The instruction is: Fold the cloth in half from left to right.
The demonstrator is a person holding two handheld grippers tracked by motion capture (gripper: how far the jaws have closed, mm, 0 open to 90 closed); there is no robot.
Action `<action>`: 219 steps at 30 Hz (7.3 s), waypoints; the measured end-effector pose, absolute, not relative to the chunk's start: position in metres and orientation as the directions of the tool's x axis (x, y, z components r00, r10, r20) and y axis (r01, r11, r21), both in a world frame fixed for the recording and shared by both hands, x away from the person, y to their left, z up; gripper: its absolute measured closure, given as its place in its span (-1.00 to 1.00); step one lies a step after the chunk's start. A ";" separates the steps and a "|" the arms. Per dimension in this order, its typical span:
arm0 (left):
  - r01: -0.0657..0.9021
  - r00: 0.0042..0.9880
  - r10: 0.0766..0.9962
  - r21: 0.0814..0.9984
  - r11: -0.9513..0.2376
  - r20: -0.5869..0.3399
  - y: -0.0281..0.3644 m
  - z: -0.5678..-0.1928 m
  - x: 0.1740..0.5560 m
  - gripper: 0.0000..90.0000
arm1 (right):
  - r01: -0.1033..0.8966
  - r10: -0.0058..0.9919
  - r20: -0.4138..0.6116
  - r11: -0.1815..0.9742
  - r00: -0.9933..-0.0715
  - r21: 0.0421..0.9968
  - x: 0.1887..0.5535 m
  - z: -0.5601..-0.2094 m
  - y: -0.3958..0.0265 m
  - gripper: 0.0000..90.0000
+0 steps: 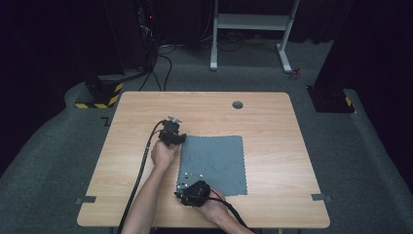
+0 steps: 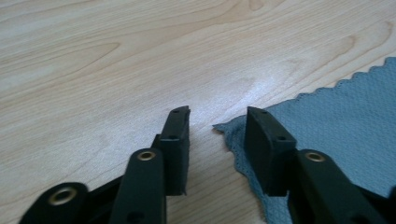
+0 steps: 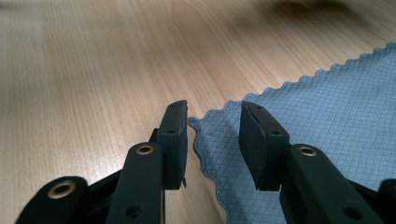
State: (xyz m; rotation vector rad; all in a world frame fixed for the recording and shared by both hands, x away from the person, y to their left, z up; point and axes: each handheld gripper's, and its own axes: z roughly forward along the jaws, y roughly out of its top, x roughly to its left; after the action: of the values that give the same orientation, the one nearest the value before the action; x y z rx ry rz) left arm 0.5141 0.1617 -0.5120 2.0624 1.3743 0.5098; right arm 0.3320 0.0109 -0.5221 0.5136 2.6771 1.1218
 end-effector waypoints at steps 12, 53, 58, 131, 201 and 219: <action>0.667 0.437 0.899 0.680 -0.304 -0.026 0.157 -0.513 0.515 0.91 | 0.231 0.409 -0.082 0.657 -0.909 0.717 0.331 -0.522 0.013 0.90; 0.651 0.439 0.893 0.719 -0.243 -0.095 0.204 -0.479 0.501 1.00 | 0.203 0.388 -0.060 0.601 -0.920 0.773 0.323 -0.493 0.023 1.00; 0.644 0.442 0.893 0.722 -0.253 -0.080 0.211 -0.472 0.496 1.00 | 0.184 0.366 -0.055 0.586 -0.929 0.789 0.321 -0.488 0.028 1.00; 0.603 0.598 0.799 0.693 -0.394 -0.066 0.047 -0.490 0.522 1.00 | 0.402 0.616 0.032 0.473 -0.787 0.784 0.314 -0.518 -0.149 1.00; 0.537 0.642 0.765 0.687 -0.489 0.042 0.076 -0.515 0.348 -0.08 | 0.464 0.664 0.010 0.512 -0.748 0.723 0.381 -0.515 -0.155 0.53; 0.491 0.610 0.790 0.753 -0.438 0.062 0.095 -0.523 0.321 0.07 | 0.450 0.655 0.009 0.509 -0.756 0.734 0.385 -0.522 -0.168 0.41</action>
State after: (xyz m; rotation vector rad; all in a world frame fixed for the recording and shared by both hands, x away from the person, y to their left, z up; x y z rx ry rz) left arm 0.3213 0.0954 -0.5233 2.1199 1.0040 0.5361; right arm 0.3852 -0.1676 -0.5219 0.9321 2.4839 1.0899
